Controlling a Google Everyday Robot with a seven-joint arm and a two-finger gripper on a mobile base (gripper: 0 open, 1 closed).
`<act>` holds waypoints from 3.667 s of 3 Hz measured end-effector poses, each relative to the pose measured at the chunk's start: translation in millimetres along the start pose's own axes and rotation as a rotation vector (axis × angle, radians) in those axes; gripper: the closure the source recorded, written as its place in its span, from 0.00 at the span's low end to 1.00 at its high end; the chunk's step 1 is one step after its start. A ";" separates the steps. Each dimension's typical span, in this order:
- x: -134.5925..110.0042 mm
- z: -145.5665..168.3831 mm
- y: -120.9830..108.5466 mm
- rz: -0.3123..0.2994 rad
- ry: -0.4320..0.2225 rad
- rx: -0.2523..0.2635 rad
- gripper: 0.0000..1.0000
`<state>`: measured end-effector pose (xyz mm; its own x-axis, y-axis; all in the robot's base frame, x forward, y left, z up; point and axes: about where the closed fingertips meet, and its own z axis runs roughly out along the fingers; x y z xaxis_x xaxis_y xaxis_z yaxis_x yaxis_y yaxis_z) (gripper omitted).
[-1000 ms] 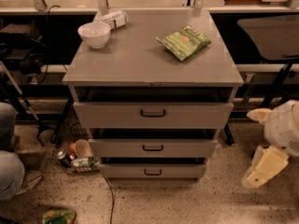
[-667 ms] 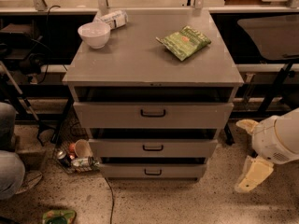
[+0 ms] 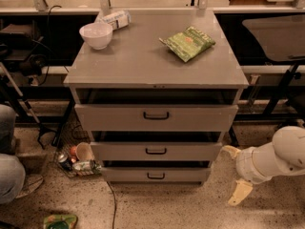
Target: Open bottom drawer
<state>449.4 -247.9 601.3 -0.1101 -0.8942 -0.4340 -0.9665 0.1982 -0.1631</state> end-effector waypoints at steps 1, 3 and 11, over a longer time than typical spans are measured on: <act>5.4 14.9 4.7 0.006 -0.011 -0.021 0.00; 38.7 59.4 14.1 0.004 0.025 -0.027 0.00; 118.5 372.6 -19.2 -0.276 0.080 0.030 0.00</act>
Offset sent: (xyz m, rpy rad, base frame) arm -0.0039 0.0018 -0.0363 -0.0019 0.0052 0.0204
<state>541.3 -208.1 222.9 0.1366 -0.9446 -0.2984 -0.9552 -0.0458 -0.2923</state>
